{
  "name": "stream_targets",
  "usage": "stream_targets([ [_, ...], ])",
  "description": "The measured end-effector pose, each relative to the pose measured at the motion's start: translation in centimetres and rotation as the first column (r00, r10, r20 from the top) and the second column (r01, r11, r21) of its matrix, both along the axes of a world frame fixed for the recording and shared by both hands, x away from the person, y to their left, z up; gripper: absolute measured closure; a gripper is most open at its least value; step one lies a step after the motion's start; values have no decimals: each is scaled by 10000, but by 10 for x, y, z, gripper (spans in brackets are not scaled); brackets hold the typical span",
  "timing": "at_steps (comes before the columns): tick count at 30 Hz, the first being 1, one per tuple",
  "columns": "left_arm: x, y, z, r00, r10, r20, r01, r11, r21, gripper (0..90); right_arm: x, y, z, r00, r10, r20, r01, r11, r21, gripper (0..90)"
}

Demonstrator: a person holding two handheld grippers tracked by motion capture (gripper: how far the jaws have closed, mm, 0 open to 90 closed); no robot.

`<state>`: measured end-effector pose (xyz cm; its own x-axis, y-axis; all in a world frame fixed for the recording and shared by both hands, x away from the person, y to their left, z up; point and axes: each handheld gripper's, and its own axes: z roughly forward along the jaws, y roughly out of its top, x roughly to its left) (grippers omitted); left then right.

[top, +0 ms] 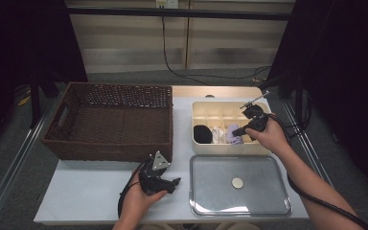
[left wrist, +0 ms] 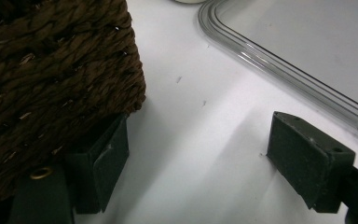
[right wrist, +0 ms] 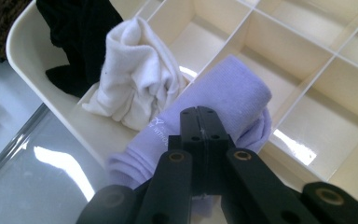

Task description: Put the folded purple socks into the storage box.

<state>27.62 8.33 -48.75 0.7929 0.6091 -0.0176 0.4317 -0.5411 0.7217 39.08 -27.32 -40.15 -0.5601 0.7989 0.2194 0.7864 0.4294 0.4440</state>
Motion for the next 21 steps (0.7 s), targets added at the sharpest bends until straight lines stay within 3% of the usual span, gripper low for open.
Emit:
stream_targets([
  [21, 0, 0, 0, 10000, 6, 20, -6, 10000, 7, 202, -6, -1, -26, 9997, -15, -232, 17, 10000, 81, 900],
])
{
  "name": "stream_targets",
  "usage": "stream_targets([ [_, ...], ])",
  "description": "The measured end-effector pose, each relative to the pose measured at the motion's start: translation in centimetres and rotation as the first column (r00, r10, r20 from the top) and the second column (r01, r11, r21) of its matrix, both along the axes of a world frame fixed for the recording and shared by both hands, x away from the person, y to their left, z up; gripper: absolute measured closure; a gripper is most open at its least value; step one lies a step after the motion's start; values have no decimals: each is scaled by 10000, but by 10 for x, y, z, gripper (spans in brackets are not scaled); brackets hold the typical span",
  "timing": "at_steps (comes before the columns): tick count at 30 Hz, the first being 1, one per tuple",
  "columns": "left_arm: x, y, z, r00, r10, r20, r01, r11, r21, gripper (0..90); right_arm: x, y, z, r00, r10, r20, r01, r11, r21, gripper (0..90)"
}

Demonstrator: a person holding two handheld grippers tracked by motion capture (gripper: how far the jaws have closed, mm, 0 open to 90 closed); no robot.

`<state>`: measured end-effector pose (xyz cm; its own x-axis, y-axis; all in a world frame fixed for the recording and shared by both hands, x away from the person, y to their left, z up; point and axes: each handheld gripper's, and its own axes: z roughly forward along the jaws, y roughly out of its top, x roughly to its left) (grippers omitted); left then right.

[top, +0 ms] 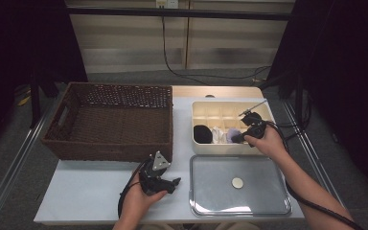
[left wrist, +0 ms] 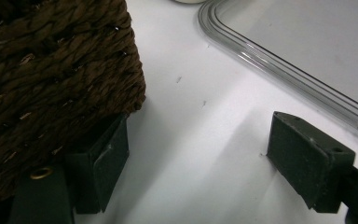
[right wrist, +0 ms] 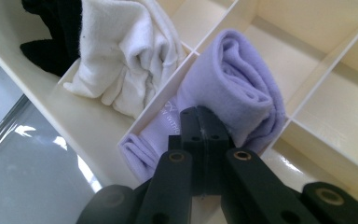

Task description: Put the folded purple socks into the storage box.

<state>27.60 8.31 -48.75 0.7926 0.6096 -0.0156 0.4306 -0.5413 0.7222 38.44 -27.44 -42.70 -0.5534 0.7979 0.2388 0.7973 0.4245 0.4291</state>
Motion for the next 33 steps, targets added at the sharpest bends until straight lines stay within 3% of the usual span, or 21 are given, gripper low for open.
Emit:
stream_targets([
  [6, 0, 0, 0, 10000, 3, 2, -3, 10000, -2, 202, 2, 5, 0, 9998, 209, -10, -209, 9987, -471, 900],
  [10, 0, 0, 0, 10000, 2, 1, -2, 10000, -2, 202, 1, 6, -1, 9995, 296, 69, -292, 9982, -529, 900],
  [16, 0, 0, 0, 10000, 0, 1, 0, 10000, -2, 202, -3, 2, 0, 9992, 176, 352, -176, 9998, -15, 881],
  [24, 0, 0, 0, 10000, 1, 0, -1, 10000, -3, 202, -7, -4, 5, 9994, 16, 349, -29, 9993, 365, 849],
  [33, 0, 0, 0, 10000, -3, -3, 3, 10000, -2, 202, -15, -8, 20, 9985, -120, 526, 84, 9977, 670, 734],
])
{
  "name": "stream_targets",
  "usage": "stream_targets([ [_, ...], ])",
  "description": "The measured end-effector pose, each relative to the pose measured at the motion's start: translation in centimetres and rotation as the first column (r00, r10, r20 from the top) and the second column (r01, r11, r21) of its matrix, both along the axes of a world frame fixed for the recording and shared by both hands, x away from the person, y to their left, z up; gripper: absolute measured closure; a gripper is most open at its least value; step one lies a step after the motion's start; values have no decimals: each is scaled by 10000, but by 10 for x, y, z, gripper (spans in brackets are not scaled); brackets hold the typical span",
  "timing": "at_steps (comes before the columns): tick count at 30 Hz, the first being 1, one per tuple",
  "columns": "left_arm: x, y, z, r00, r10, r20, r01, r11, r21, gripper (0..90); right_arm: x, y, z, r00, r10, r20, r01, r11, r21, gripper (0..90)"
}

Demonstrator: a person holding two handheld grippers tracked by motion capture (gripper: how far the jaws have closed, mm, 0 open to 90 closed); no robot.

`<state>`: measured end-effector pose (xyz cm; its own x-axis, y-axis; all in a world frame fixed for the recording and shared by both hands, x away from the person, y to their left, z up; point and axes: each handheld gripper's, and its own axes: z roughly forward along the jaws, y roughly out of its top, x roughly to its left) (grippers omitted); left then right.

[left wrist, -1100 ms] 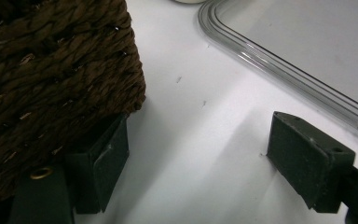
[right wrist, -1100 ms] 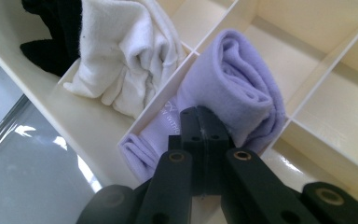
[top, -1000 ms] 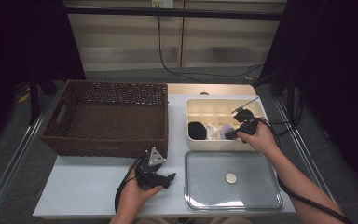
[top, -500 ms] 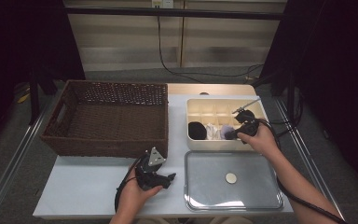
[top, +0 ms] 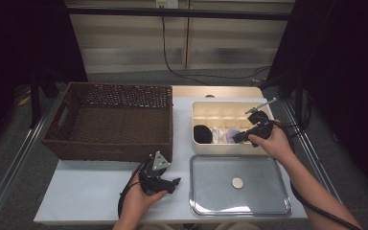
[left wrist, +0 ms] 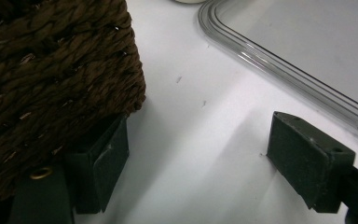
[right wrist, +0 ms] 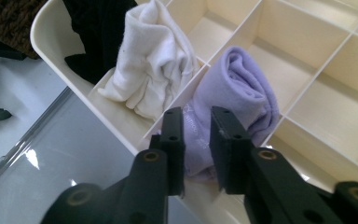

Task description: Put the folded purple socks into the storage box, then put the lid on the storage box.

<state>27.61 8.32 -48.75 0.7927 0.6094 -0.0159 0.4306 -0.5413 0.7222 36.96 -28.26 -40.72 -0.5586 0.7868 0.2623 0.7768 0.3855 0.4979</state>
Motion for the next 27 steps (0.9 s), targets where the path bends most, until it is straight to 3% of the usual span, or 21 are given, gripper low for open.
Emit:
stream_targets([
  [10, 0, 0, 0, 10000, 27, -29, -27, 10000, -57, 202, -13, -4, 12, 9982, 42, 594, -51, 9999, 143, 500],
  [16, 0, 0, 0, 10000, 30, -30, -30, 10000, -60, 202, -25, -8, 15, 9964, 197, 819, -215, 9996, 206, 429],
  [19, 0, 0, 0, 10000, 31, -29, -31, 10000, -64, 202, -34, -10, 17, 9931, 380, 1112, -417, 9987, 306, 409],
  [27, 0, 0, 0, 10000, 33, -20, -33, 10000, -35, 202, -54, -15, 17, 9885, 659, 1363, -717, 9967, 379, 377],
])
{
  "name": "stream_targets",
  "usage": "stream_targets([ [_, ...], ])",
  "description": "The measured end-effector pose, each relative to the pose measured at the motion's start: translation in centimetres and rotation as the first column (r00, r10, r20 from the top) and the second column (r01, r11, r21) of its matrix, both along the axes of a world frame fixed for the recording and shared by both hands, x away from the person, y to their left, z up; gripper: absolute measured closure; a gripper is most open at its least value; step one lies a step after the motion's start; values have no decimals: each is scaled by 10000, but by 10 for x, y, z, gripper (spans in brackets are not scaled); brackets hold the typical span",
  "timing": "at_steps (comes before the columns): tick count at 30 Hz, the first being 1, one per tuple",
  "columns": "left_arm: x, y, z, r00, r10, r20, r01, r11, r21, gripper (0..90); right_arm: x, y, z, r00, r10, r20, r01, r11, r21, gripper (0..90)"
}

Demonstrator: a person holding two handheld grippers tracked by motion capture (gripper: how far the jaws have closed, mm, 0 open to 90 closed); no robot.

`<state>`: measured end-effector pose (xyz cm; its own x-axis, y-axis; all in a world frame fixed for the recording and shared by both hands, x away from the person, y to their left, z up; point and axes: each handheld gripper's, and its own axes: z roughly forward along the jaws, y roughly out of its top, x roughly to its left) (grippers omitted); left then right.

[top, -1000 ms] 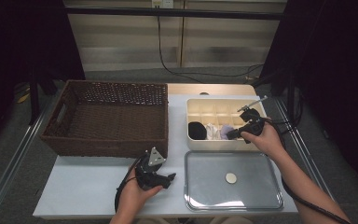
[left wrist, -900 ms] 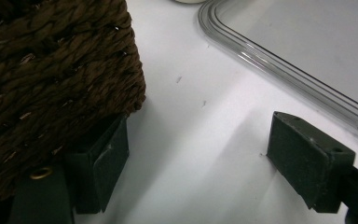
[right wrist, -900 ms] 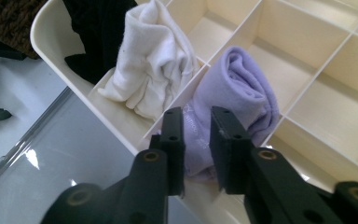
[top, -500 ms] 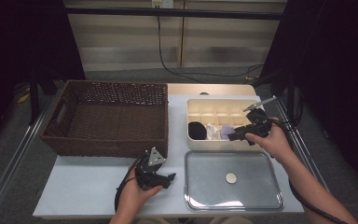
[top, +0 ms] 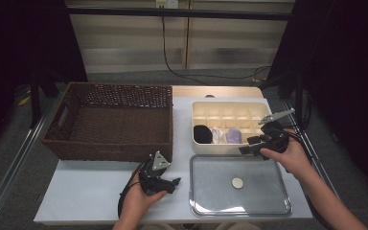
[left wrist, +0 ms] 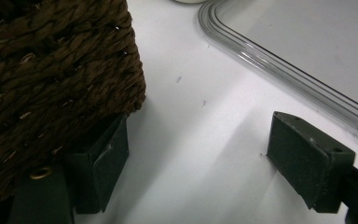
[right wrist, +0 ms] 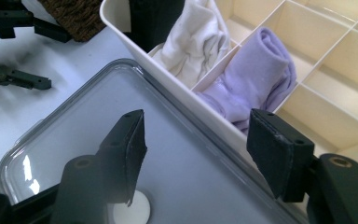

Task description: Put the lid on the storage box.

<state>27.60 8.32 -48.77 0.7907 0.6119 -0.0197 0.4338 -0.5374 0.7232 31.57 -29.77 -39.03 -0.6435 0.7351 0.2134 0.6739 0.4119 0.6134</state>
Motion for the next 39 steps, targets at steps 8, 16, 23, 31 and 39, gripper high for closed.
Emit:
stream_targets([
  [8, 0, 0, 0, 10000, 12, -9, -12, 10000, -27, 202, -15, -6, -8, 9999, 56, 141, -56, 10000, -24, 353],
  [16, 0, 0, 0, 10000, -21, -33, 21, 10000, 18, 200, -26, -16, -21, 9999, -112, 100, 113, 9998, -132, 321],
  [23, 1, 0, 0, 10000, -56, -61, 56, 10000, -8, 197, -37, -26, -33, 9994, -334, -6, 334, 9994, -75, 295],
  [31, 1, 0, 0, 10000, -64, -68, 64, 10000, 13, 195, -48, -38, -46, 9969, -735, -269, 733, 9973, -71, 273],
  [39, 0, -2, 1, 9998, 99, -174, -98, 9999, 54, 191, -59, -46, -53, 9940, -1069, -246, 1065, 9942, -153, 250],
])
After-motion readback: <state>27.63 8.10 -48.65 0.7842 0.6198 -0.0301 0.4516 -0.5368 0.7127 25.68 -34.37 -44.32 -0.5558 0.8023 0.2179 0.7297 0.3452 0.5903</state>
